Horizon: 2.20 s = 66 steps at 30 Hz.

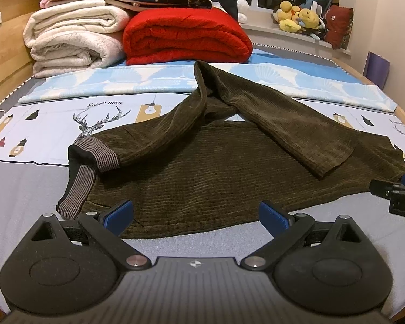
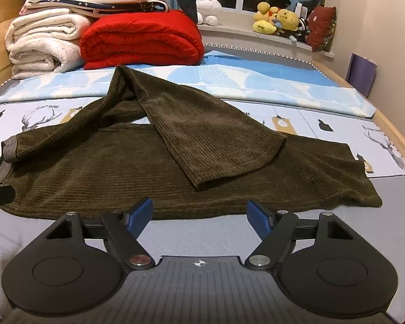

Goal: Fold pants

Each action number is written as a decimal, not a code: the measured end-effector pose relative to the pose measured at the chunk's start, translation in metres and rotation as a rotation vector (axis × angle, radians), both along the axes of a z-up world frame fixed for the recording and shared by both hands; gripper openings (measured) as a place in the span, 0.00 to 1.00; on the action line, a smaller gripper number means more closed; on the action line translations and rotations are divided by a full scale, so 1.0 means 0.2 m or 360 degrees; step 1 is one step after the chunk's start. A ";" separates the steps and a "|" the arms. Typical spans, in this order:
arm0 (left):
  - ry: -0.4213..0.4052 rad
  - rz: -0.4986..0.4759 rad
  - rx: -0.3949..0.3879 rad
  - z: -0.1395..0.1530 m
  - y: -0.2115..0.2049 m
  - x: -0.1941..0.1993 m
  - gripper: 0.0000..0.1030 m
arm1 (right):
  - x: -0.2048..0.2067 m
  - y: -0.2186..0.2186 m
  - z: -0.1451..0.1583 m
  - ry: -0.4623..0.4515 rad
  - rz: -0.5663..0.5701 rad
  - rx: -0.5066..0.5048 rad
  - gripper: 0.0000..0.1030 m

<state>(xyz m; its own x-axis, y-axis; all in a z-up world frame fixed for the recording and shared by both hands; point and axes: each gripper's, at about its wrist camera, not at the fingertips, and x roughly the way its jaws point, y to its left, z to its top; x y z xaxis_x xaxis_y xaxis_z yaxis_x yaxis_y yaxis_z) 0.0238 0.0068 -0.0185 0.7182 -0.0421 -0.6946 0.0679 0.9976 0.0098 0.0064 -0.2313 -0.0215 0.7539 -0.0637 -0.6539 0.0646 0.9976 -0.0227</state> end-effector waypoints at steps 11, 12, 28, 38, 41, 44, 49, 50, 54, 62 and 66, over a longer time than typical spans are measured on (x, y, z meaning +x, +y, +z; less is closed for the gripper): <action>0.0015 -0.0024 0.0022 -0.01 -0.02 0.00 0.97 | -0.02 0.00 0.01 -0.0063 -0.0027 0.0000 0.62; 0.0017 -0.0026 0.0026 -0.02 -0.02 0.00 0.97 | -0.02 0.01 0.02 -0.0065 -0.0024 -0.0003 0.62; 0.0026 -0.0018 0.0034 -0.02 -0.02 0.00 0.98 | -0.02 0.03 0.01 -0.0022 0.0076 -0.0036 0.75; 0.0030 -0.0014 0.0039 -0.02 -0.01 0.00 0.98 | -0.03 0.06 0.01 -0.0021 0.0116 -0.0074 0.77; 0.0033 -0.0015 0.0042 -0.02 -0.02 0.00 0.98 | -0.03 0.06 0.01 -0.0016 0.0127 -0.0085 0.77; 0.0031 -0.0020 0.0046 -0.02 -0.02 0.00 0.98 | -0.03 0.05 0.01 -0.0004 0.0125 -0.0081 0.77; 0.0035 -0.0016 0.0043 -0.02 -0.02 0.00 0.98 | -0.02 0.05 0.01 -0.0001 0.0114 -0.0074 0.77; 0.0034 -0.0017 0.0043 -0.02 -0.02 0.00 0.98 | -0.02 0.05 0.01 0.0002 0.0112 -0.0070 0.77; 0.0034 -0.0028 0.0044 -0.02 -0.02 0.00 0.98 | -0.01 0.02 0.02 -0.0003 0.0104 -0.0007 0.75; -0.0073 0.0039 0.0056 0.01 0.11 0.06 0.56 | 0.12 -0.35 -0.02 0.0012 -0.0239 0.0193 0.33; 0.0073 0.0160 -0.0016 -0.03 0.31 0.19 0.30 | 0.18 -0.65 -0.09 0.0037 -0.0531 0.0362 0.24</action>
<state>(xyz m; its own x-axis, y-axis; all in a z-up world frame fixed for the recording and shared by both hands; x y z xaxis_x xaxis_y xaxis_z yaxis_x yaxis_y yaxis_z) 0.0613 0.0686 -0.0245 0.6867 0.0214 -0.7266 -0.0321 0.9995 -0.0009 0.0424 -0.3608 -0.0402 0.7013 -0.1541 -0.6960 0.3879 0.9016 0.1913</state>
